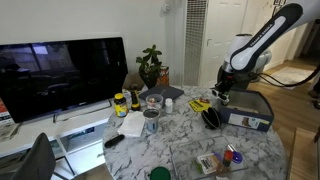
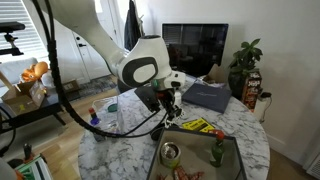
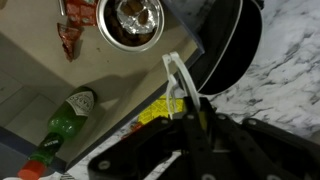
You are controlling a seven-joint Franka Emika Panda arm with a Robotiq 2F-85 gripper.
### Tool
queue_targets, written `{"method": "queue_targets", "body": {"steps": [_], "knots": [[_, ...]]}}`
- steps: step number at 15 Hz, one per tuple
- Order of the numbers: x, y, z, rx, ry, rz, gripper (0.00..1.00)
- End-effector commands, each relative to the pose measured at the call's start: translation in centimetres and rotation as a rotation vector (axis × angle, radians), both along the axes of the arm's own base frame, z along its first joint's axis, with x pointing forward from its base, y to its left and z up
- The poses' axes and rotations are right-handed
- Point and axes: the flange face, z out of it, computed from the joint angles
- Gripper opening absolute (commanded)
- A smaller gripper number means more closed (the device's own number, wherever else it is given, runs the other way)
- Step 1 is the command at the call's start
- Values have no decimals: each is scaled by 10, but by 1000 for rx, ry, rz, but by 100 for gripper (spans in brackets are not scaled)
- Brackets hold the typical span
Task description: Take the sunglasses out of the box and put them into the case
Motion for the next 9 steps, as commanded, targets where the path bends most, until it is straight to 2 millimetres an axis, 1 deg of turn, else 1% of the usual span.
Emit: {"method": "queue_targets", "body": {"steps": [1,3,5,6,7,8,9], "knots": [[-9,44,20,-9,69,55,2],[-4,78,28,7,99,92,2],[3,113,35,59,133,123,2],[6,127,38,85,148,120,2],[10,135,40,103,141,126,2],[8,123,36,68,125,133,9],[10,133,39,82,125,139,9]]}}
